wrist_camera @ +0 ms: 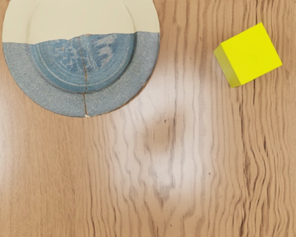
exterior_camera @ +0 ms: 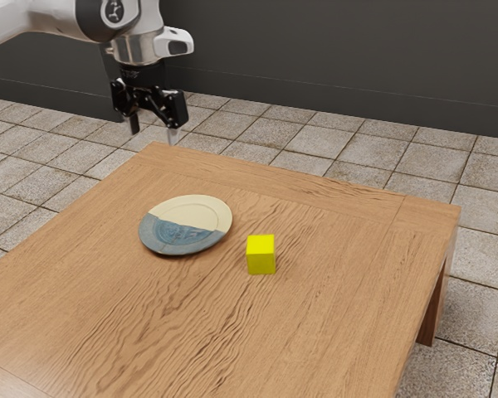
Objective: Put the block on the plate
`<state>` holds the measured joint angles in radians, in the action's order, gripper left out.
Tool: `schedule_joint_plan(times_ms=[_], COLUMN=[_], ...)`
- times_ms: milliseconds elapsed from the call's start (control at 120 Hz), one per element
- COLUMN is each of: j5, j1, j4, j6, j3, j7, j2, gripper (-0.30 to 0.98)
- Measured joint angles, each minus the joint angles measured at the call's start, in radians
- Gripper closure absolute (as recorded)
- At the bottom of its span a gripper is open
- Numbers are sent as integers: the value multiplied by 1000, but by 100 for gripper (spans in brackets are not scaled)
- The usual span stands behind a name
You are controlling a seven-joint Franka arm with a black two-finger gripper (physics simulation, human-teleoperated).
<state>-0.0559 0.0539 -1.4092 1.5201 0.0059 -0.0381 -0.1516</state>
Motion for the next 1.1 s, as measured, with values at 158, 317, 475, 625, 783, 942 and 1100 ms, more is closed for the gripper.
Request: schedule_joint_plan(times_ms=[158,317,475,625,783,942,1100], j5=[3,29,60,78,84,87,99], j1=[-1,1,4,6,39,67,116], j4=[6,59,127,147,224,252,255], j6=[5,13,16,19,17,75,138], j3=[-4,-9,-12,-18,-2,7,37], j7=[-9,-27,-100,-169,-225,-270,-309], j2=[-8,-95,-187,-217,-314,-378,-444], gripper=[0,0,0,0,0,0,0])
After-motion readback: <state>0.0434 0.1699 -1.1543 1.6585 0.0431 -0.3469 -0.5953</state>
